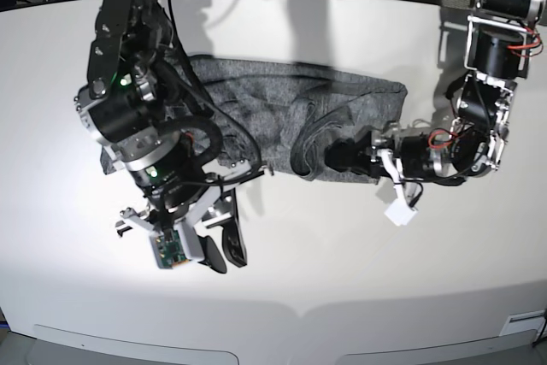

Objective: Fold the T-shirt properly
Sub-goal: 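Lift the strip end with the left gripper and fold it toward the right gripper, then lay the folded end onto the strip middle with the left gripper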

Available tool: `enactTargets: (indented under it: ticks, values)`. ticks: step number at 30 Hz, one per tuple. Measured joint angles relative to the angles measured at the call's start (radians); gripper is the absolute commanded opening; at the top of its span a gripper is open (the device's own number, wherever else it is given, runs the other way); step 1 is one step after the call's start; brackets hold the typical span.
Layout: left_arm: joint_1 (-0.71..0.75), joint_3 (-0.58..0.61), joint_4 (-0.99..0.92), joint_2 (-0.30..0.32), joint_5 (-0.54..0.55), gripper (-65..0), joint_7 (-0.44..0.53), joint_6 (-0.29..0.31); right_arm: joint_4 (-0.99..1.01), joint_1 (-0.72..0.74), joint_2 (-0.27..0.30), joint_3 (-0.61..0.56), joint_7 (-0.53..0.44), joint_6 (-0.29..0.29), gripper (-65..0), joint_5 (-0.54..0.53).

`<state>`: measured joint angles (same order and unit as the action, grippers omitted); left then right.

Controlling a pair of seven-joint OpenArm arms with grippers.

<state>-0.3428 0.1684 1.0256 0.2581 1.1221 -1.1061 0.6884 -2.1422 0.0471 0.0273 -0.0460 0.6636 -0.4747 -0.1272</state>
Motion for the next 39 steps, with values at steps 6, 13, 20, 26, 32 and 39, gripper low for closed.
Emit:
enactTargets:
  ticks: [6,13,20,26,32,39]
  values:
    - [0.000,0.000,0.000,-0.108,-0.140,-30.7,0.075,0.000,0.000,0.000,0.000,0.000,0.001,0.000,-50.9,0.000]
    - [-0.010,0.000,0.000,-0.176,-0.149,-30.7,0.072,0.000,0.000,0.000,0.000,0.000,0.008,0.000,-50.9,0.000]
    - [-0.036,0.000,0.000,-0.129,-0.150,-30.7,-0.079,0.000,0.000,0.000,0.000,0.000,0.012,0.000,-50.9,0.000]
    - [-0.030,0.000,0.000,-0.030,-0.142,-30.7,-0.108,0.001,0.000,0.000,0.000,0.000,0.016,0.000,-50.9,0.000]
    - [0.028,-0.003,0.000,0.022,0.229,-30.7,-0.266,0.001,0.000,0.000,0.000,0.000,0.016,0.000,-50.9,0.000]
    - [0.039,-0.003,0.026,-0.035,0.330,-30.7,-0.289,0.003,0.027,0.000,0.000,0.000,0.018,0.000,-50.9,0.000]
